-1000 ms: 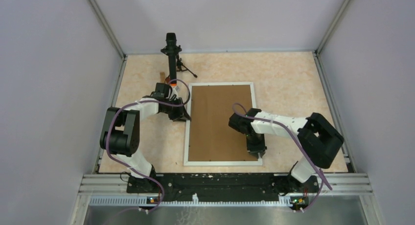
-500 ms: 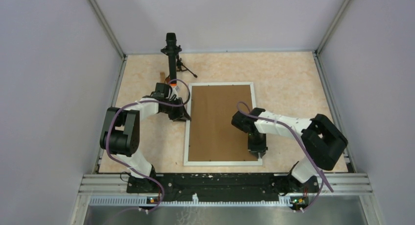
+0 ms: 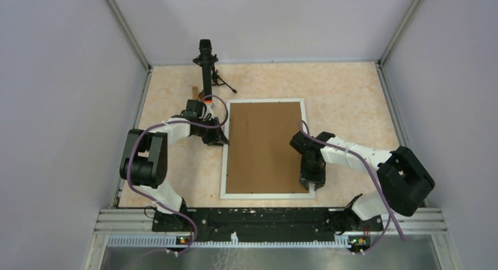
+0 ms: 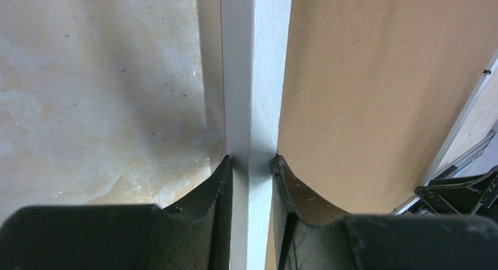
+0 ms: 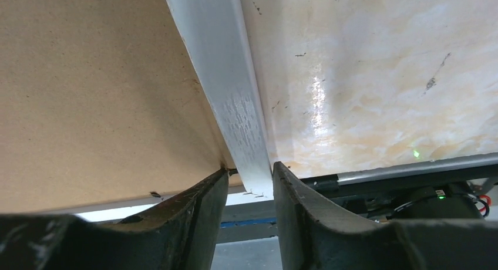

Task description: Put the photo into the frame

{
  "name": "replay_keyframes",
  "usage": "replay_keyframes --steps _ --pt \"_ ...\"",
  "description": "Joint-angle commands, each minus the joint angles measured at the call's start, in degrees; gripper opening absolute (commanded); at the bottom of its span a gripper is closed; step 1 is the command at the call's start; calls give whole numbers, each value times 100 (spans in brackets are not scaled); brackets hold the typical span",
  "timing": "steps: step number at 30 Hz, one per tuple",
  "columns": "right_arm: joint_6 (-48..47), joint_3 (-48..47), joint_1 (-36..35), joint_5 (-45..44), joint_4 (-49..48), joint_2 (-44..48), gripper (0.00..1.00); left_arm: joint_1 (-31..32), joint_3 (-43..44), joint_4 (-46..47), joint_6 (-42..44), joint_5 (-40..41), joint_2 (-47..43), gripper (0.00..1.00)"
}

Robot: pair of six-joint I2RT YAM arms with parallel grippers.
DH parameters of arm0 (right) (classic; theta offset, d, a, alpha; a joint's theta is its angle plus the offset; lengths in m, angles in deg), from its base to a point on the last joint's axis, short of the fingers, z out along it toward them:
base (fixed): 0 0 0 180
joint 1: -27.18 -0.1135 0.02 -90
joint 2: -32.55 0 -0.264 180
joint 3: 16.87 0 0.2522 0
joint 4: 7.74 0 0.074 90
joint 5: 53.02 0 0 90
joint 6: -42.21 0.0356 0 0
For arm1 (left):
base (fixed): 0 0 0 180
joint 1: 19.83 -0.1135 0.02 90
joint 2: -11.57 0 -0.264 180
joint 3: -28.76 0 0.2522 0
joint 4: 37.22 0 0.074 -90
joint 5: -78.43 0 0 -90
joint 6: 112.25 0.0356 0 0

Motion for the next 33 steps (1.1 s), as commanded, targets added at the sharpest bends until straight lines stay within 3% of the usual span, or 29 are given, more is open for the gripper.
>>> replay_keyframes --steps 1,5,9,11,16,24,33 --pt "551 1106 -92 412 -4253 -837 45 -64 -486 -1043 263 1271 411 0" --pt "173 655 -92 402 -3479 -580 46 -64 -482 -1067 283 1333 389 0" --pt "-480 -38 -28 9 -2289 780 70 -56 -479 -1095 307 1493 322 0" --pt "-961 -328 365 154 -1924 1034 73 -55 -462 -1105 317 1514 330 0" --pt "-2242 -835 1470 934 -1942 468 64 -54 -412 -1112 341 1501 369 0" --pt "-3214 -1827 2464 1187 -1803 -664 28 -54 -408 -1124 371 1566 368 0" --pt "-3399 -1967 2732 1265 -1934 -1229 27 -55 -406 -1123 378 1550 424 0"
